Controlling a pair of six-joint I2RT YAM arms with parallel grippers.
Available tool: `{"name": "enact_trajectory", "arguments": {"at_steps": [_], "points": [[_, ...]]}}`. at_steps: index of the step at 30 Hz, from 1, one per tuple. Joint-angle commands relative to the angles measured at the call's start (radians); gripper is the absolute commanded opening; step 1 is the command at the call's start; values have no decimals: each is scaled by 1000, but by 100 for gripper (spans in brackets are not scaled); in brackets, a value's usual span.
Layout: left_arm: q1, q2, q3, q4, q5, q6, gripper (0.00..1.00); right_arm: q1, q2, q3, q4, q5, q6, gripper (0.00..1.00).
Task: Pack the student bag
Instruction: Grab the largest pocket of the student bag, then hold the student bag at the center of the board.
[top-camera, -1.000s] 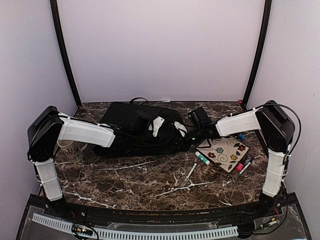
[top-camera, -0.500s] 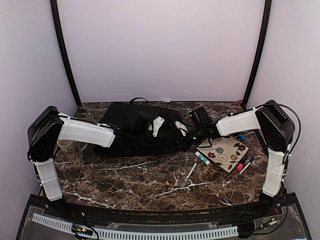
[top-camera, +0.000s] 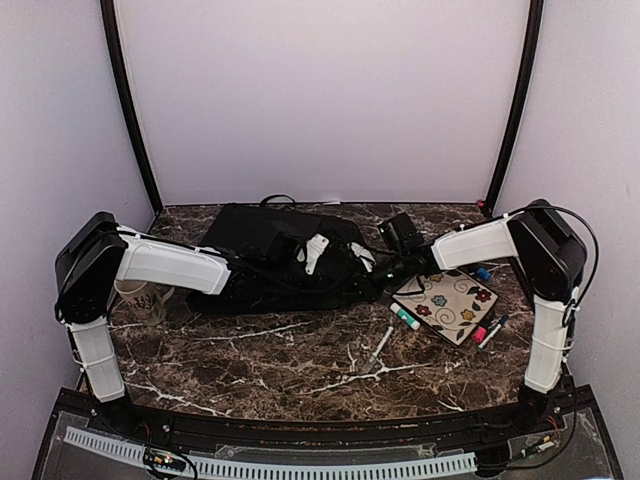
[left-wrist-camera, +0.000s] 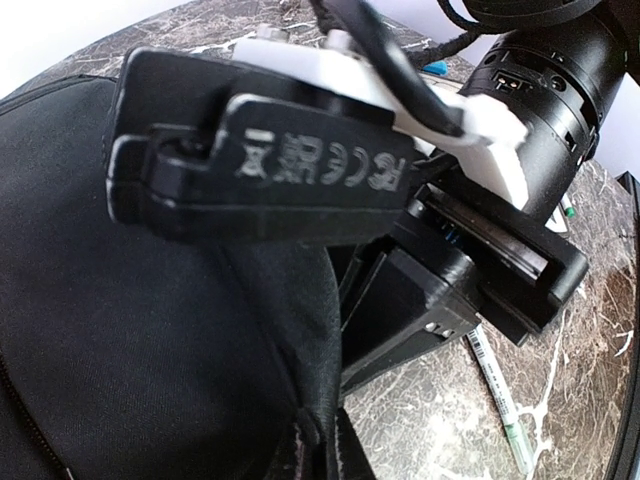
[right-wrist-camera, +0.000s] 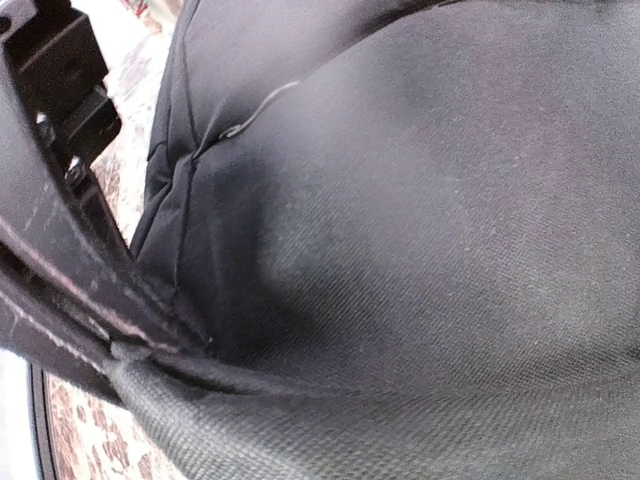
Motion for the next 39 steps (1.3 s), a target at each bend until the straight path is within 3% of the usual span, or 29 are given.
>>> {"name": "enact_trajectory", "arguments": {"at_steps": [1,9,10,14,17,23,29,33,39], "points": [[-4,-32,1,-36,35,17,2,-12,19,25,0,-7,1,2],[-4,-56,-22,-58,3,37,4,-44,-44,26,-183,33,-120,2],[-4,-56,-22,-60,-4,42,7,-45,-45,30,-209,39,-133,1],[-11,-58,-48,-39,-26,74,39,-47,-19,62,-299,14,-137,1],[-40,-80,-132,41,-66,173,51,-45,-14,58,-310,-18,-113,0],[-109,-69,-192,157,-234,326,56,-47,-32,54,-326,2,-122,0],[-175,52,-105,201,-459,496,56,-47,-33,70,-357,23,-134,0],[-205,148,-38,199,-615,591,48,-50,-35,69,-362,30,-139,0],[-229,105,-46,112,-559,552,15,-90,-23,75,-360,86,-134,0]]}}
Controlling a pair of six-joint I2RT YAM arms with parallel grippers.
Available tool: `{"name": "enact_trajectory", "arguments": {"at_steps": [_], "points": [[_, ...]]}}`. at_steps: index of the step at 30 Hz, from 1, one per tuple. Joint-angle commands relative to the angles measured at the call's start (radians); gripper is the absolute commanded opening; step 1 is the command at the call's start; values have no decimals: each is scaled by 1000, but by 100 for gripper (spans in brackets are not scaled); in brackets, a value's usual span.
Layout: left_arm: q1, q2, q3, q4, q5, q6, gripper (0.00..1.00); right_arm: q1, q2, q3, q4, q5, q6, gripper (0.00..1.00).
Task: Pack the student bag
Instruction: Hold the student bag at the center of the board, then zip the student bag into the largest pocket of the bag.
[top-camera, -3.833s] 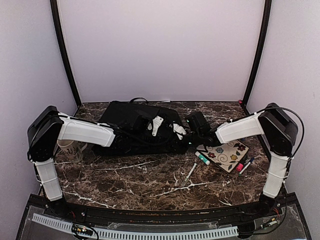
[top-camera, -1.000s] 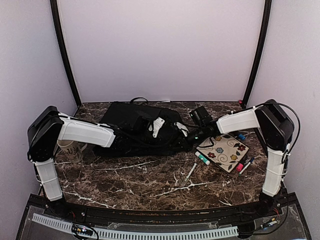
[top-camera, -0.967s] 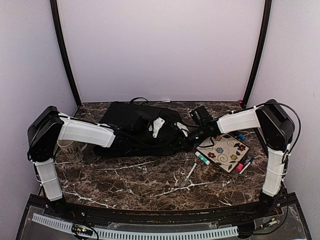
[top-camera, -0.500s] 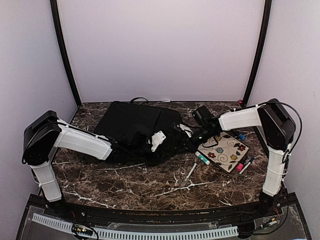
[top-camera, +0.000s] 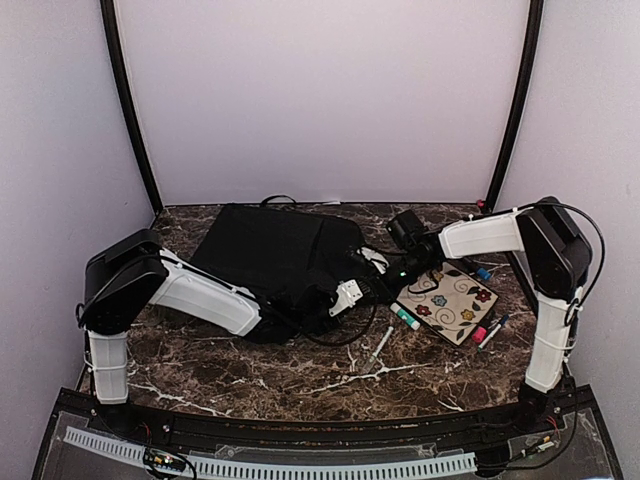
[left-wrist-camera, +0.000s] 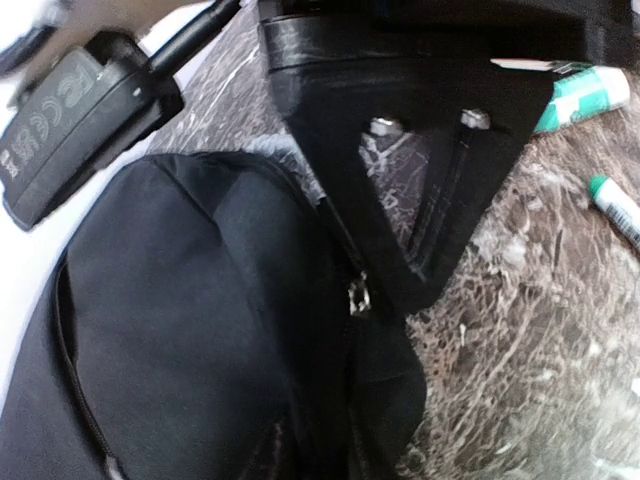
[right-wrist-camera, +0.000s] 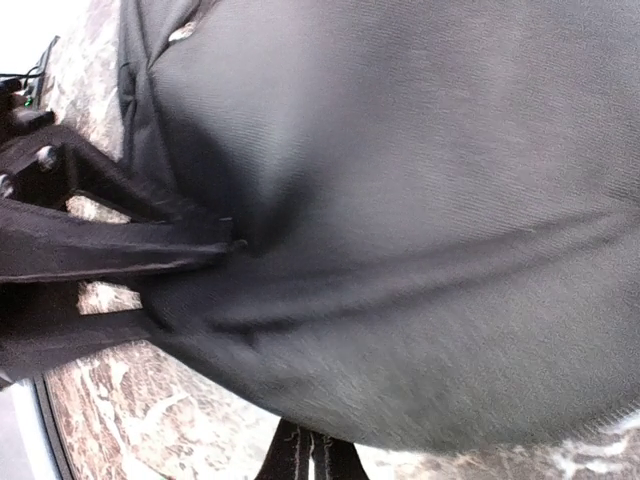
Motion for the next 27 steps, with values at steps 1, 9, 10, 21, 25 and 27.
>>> {"name": "enact_trajectory", "arguments": {"at_steps": [1,9,10,21,25,27], "points": [[-28,-63,-27,-76,8,6,11,-49,-6,21,-31,50,-9,0],[-60,-221,-151,-188,76,-82,4,-160,41,58,-35,74,0,0],[-71,-235,-159,-207,83,-94,4,-166,48,64,-34,81,-2,0],[-143,-394,-260,-539,-26,-433,9,-179,8,29,7,52,-12,0],[-136,-523,-343,-644,-107,-555,14,-141,-39,1,-14,7,-12,0],[-133,-560,-361,-716,-121,-608,27,-108,-63,-7,-33,-9,-12,0]]}}
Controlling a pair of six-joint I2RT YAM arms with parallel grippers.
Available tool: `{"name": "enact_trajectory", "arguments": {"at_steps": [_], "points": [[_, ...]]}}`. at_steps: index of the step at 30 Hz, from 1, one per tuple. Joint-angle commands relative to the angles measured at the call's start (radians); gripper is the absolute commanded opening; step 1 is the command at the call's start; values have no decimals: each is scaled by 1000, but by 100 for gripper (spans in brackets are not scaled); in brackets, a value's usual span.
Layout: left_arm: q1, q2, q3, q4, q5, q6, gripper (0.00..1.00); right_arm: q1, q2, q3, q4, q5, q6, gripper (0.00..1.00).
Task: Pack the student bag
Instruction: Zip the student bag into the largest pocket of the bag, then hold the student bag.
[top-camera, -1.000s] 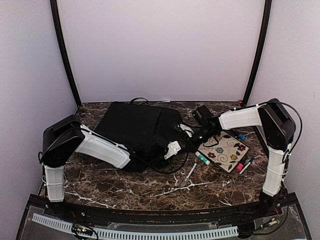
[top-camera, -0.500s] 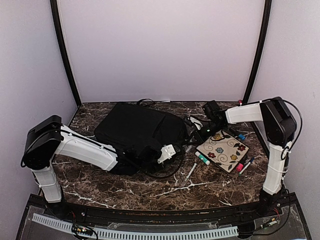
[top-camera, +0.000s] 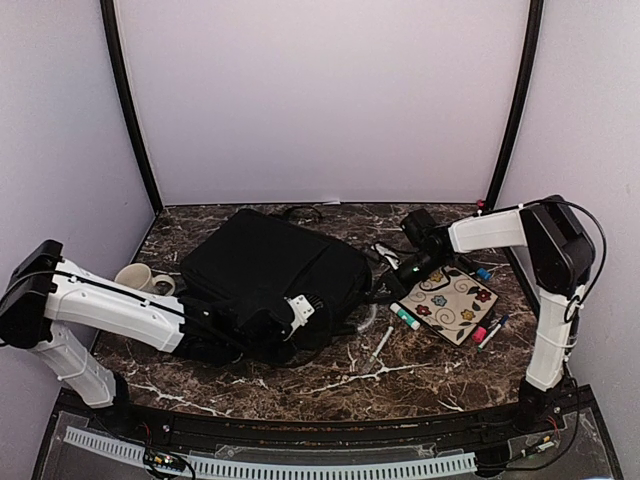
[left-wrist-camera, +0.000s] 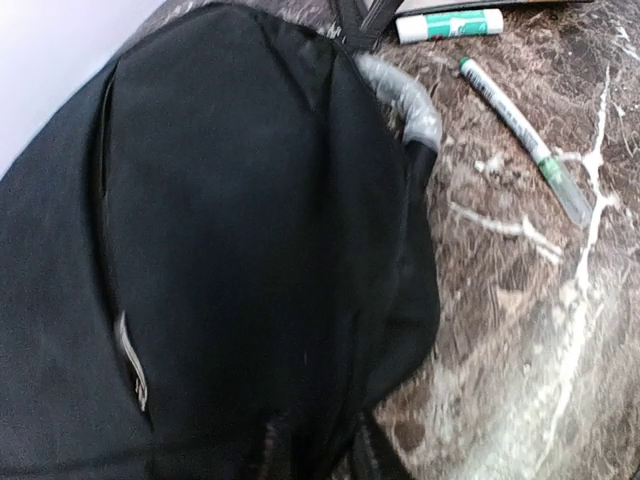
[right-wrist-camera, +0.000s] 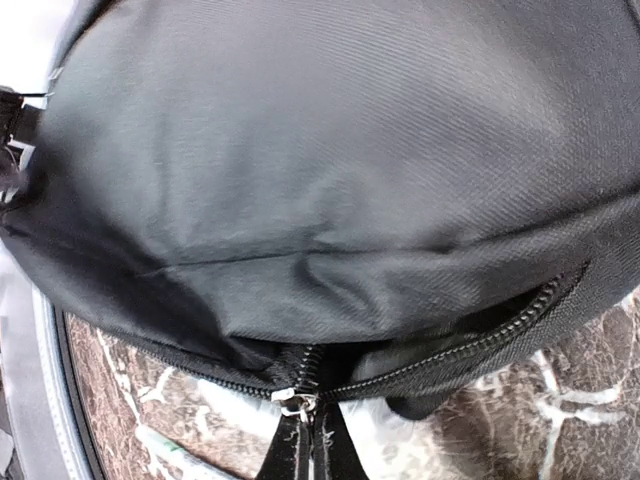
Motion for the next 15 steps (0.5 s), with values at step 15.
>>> {"name": "enact_trajectory", "arguments": {"at_steps": [15], "points": [[-24,-236,-38,-28,177,-232,58,222,-136,22,9,3,30,0]]}}
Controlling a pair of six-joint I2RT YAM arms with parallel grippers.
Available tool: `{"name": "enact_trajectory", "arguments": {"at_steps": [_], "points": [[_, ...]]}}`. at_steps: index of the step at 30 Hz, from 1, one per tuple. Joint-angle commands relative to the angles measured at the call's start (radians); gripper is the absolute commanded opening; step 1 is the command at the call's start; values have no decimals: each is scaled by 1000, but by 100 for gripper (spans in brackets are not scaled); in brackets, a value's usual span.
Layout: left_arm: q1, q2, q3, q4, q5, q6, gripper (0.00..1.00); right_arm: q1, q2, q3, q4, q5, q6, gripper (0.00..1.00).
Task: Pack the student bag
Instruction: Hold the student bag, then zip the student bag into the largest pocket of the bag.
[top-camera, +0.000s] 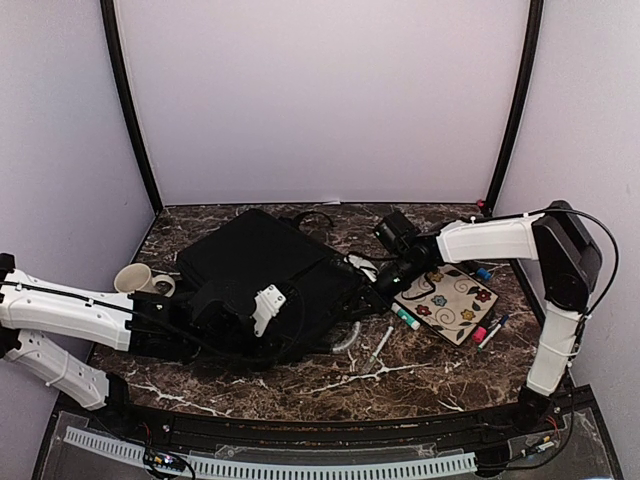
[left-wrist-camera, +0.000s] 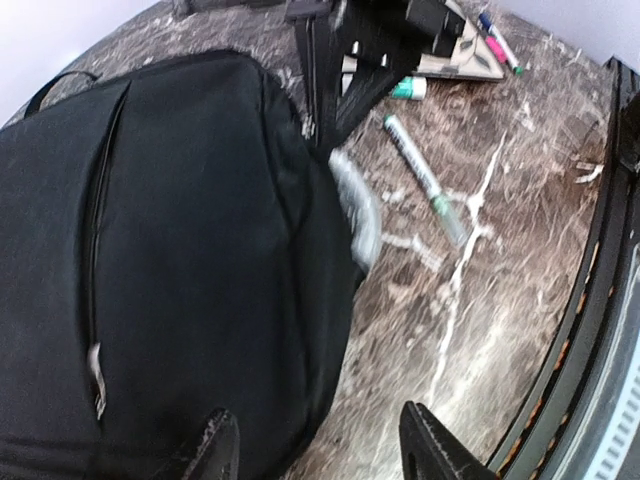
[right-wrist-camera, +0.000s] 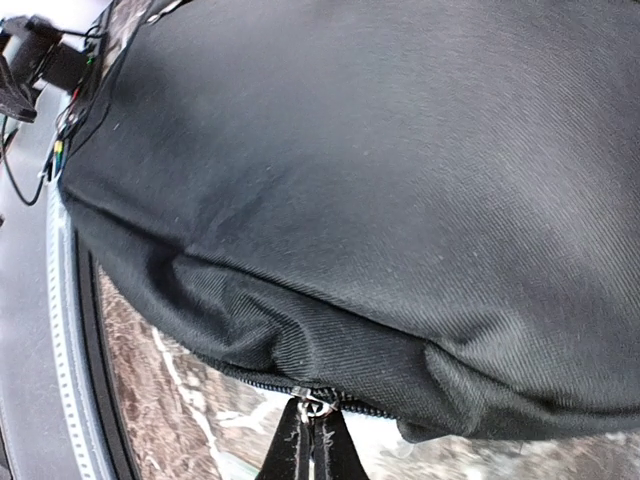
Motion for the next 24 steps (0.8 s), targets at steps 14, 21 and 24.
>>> {"name": "enact_trajectory", "arguments": {"at_steps": [14,21,24], "points": [[9,454,318,-19,-117,-102,42,23,-47,8,36,-80,-2,0],[10,499,356,-35,-133,-74,0,16,-20,19,2,-56,-24,0],[8,473,336,-25,-124,-66,0,-16,13,39,-37,-44,-36,0]]}}
